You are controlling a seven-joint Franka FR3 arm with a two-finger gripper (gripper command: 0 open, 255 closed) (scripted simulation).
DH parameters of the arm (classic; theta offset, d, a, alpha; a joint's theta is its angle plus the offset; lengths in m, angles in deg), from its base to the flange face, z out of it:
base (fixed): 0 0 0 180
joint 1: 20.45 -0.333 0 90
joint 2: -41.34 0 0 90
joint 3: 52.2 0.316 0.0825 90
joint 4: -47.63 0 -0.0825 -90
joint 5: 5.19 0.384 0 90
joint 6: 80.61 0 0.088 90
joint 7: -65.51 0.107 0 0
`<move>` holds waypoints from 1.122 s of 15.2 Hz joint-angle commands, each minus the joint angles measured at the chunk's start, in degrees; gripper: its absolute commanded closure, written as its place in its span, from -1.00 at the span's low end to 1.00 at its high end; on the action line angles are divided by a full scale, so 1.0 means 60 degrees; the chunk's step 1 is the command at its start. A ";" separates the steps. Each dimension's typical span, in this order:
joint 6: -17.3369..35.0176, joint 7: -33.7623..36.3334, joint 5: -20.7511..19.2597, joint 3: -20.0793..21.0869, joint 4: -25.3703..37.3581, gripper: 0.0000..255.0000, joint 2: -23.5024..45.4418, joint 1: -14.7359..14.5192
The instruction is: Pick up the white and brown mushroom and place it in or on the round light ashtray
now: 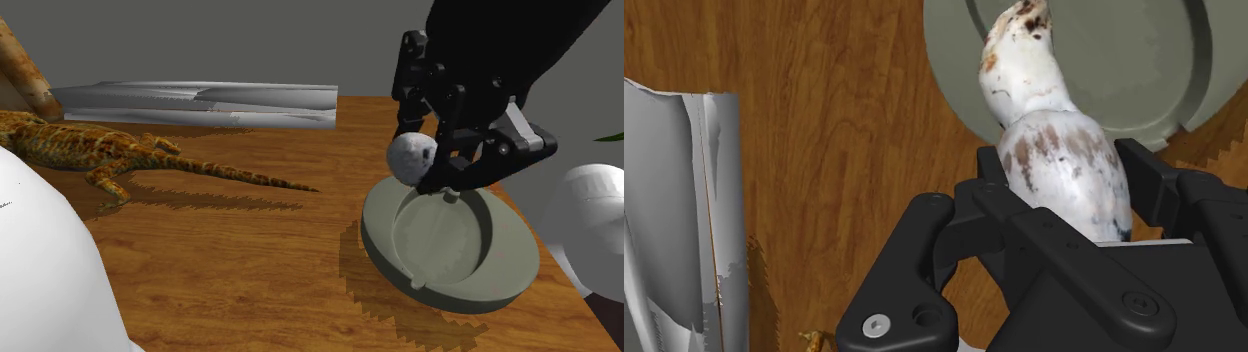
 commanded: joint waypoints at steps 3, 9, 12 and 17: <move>-0.0333 -0.0021 0.0249 -0.0244 -0.0595 1.00 -0.0911 -0.0404; 0.0319 0.0037 0.0423 -0.0140 -0.1563 1.00 -0.1228 -0.0558; 0.0646 0.0076 0.0509 -0.0077 -0.2024 1.00 -0.1360 -0.0639; 0.1082 0.0133 0.0625 0.0023 -0.2614 1.00 -0.1508 -0.0745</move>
